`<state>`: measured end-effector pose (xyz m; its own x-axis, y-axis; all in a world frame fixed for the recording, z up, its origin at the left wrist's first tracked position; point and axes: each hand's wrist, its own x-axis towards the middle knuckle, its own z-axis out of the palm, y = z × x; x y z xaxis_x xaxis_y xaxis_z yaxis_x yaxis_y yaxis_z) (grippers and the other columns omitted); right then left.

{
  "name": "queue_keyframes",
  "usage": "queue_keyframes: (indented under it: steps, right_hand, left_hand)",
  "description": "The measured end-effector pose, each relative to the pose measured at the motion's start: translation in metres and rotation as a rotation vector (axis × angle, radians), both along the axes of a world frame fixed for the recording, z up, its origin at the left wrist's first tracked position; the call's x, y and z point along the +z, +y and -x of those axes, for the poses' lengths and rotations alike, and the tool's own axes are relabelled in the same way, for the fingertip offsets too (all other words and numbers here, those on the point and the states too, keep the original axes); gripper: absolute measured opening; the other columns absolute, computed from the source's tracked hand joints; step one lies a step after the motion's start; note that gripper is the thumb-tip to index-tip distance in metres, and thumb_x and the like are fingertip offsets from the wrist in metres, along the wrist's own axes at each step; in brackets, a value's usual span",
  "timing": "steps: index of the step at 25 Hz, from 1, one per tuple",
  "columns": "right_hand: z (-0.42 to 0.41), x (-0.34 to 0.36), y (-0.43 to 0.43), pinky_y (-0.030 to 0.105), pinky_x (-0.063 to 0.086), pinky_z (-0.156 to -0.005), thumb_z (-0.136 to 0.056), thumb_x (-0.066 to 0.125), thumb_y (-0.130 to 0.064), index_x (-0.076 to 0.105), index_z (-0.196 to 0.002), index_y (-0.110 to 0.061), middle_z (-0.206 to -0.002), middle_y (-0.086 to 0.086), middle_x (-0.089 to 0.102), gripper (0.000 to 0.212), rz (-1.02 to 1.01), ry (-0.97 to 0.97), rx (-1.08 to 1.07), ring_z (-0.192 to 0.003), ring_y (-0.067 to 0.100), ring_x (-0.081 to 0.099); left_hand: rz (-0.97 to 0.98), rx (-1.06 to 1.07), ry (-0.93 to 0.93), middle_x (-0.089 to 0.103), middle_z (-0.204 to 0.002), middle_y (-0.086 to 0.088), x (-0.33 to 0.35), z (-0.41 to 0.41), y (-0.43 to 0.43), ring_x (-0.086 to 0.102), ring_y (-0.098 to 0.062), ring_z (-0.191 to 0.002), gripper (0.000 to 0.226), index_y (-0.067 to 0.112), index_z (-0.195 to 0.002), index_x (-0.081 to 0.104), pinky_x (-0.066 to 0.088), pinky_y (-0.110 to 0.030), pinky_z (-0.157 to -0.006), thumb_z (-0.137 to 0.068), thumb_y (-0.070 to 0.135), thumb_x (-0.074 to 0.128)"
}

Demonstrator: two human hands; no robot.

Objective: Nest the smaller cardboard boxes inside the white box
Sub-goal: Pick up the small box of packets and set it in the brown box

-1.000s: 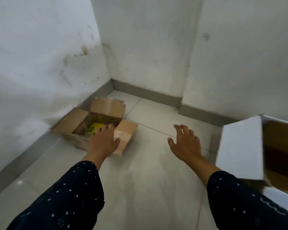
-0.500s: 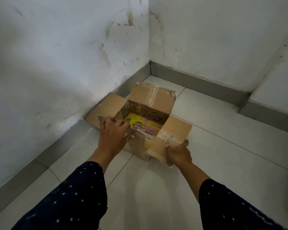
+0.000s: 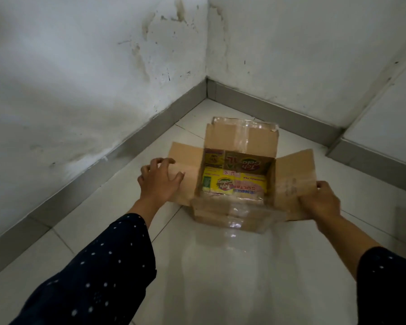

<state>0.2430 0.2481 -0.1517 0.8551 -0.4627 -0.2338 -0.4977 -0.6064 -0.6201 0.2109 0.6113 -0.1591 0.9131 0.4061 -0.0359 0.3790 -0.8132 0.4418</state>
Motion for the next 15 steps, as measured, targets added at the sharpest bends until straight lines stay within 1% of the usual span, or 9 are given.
queue_keyframes:
  steps: [2, 3, 5, 6, 8, 10, 12, 14, 15]
  right_hand:
    - [0.005, 0.006, -0.027, 0.042, 0.049, -0.079, -0.084, 0.058, -0.012, 0.050, -0.129, -0.013, -0.124, 0.021, 0.059, 0.045, -0.015, -0.007, 0.005, -0.106, 0.041, 0.057]
    - [0.007, 0.008, -0.036, 0.041, 0.048, -0.079, -0.086, 0.057, -0.014, 0.051, -0.129, -0.011, -0.127, 0.020, 0.058, 0.044, -0.052, -0.007, 0.020, -0.108, 0.040, 0.056]
    - [0.009, 0.012, -0.044, 0.044, 0.050, -0.084, -0.090, 0.055, -0.027, 0.054, -0.129, -0.011, -0.129, 0.017, 0.057, 0.042, -0.145, 0.006, 0.028, -0.110, 0.038, 0.055]
    - [0.009, 0.014, -0.046, 0.045, 0.051, -0.085, -0.091, 0.054, -0.034, 0.055, -0.129, -0.012, -0.128, 0.015, 0.057, 0.044, -0.187, 0.017, 0.021, -0.109, 0.037, 0.056]
    - [0.009, 0.017, -0.047, 0.043, 0.053, -0.080, -0.091, 0.053, -0.044, 0.057, -0.129, -0.013, -0.120, 0.012, 0.059, 0.049, -0.249, 0.031, 0.008, -0.104, 0.034, 0.057]
    - [0.009, 0.016, -0.048, 0.037, 0.052, -0.072, -0.093, 0.053, -0.040, 0.059, -0.127, -0.012, -0.116, 0.013, 0.063, 0.045, -0.211, 0.014, 0.058, -0.094, 0.029, 0.058]
    - [0.012, 0.017, -0.050, 0.033, 0.047, -0.068, -0.095, 0.050, -0.030, 0.064, -0.122, -0.008, -0.114, 0.016, 0.067, 0.036, -0.070, -0.043, 0.154, -0.084, 0.026, 0.056]
    - [0.017, 0.023, -0.055, 0.031, 0.045, -0.064, -0.096, 0.048, -0.025, 0.067, -0.111, -0.006, -0.105, 0.017, 0.069, 0.031, 0.002, -0.106, 0.179, -0.077, 0.025, 0.056]
    - [0.021, 0.028, -0.060, 0.033, 0.047, -0.064, -0.096, 0.048, -0.025, 0.068, -0.107, -0.005, -0.101, 0.017, 0.070, 0.031, 0.017, -0.130, 0.171, -0.076, 0.025, 0.056]
  left_hand:
    - [0.225, 0.157, 0.183, 0.027, -0.151, -0.008, -0.008, -0.002, -0.011, 0.031, -0.039, -0.132, 0.076, 0.028, -0.142, 0.031, 0.031, -0.051, -0.104, -0.078, 0.060, 0.057]
    - [0.348, 0.198, 0.210, 0.025, -0.152, -0.013, -0.012, -0.003, -0.018, 0.032, -0.041, -0.133, 0.084, 0.022, -0.146, 0.022, 0.033, -0.050, -0.105, -0.079, 0.057, 0.060]
    - [0.499, 0.229, 0.192, 0.037, -0.146, -0.018, -0.019, -0.004, -0.029, 0.043, -0.039, -0.128, 0.088, 0.013, -0.147, 0.019, 0.040, -0.044, -0.098, -0.080, 0.049, 0.064]
    - [0.503, 0.237, 0.184, 0.045, -0.141, -0.017, -0.021, -0.006, -0.034, 0.048, -0.038, -0.123, 0.084, 0.011, -0.144, 0.025, 0.043, -0.042, -0.093, -0.080, 0.048, 0.065]
    - [0.435, 0.243, 0.147, 0.058, -0.127, -0.015, -0.020, -0.009, -0.040, 0.057, -0.036, -0.111, 0.068, 0.010, -0.131, 0.044, 0.047, -0.040, -0.085, -0.079, 0.047, 0.067]
    - [0.427, 0.210, 0.075, 0.065, -0.116, -0.014, -0.013, -0.015, -0.045, 0.061, -0.035, -0.100, 0.046, 0.010, -0.115, 0.057, 0.052, -0.040, -0.083, -0.081, 0.039, 0.066]
    - [0.412, 0.143, 0.021, 0.066, -0.112, -0.015, 0.000, -0.018, -0.055, 0.060, -0.036, -0.097, 0.030, 0.010, -0.109, 0.059, 0.052, -0.043, -0.083, -0.086, 0.030, 0.060]
    - [0.317, 0.078, -0.024, 0.064, -0.111, -0.015, 0.017, -0.018, -0.073, 0.058, -0.034, -0.092, 0.023, 0.010, -0.106, 0.057, 0.049, -0.040, -0.076, -0.090, 0.028, 0.054]
    - [0.285, 0.060, -0.054, 0.064, -0.109, -0.015, 0.028, -0.016, -0.084, 0.057, -0.032, -0.088, 0.021, 0.010, -0.104, 0.056, 0.045, -0.038, -0.071, -0.092, 0.027, 0.052]
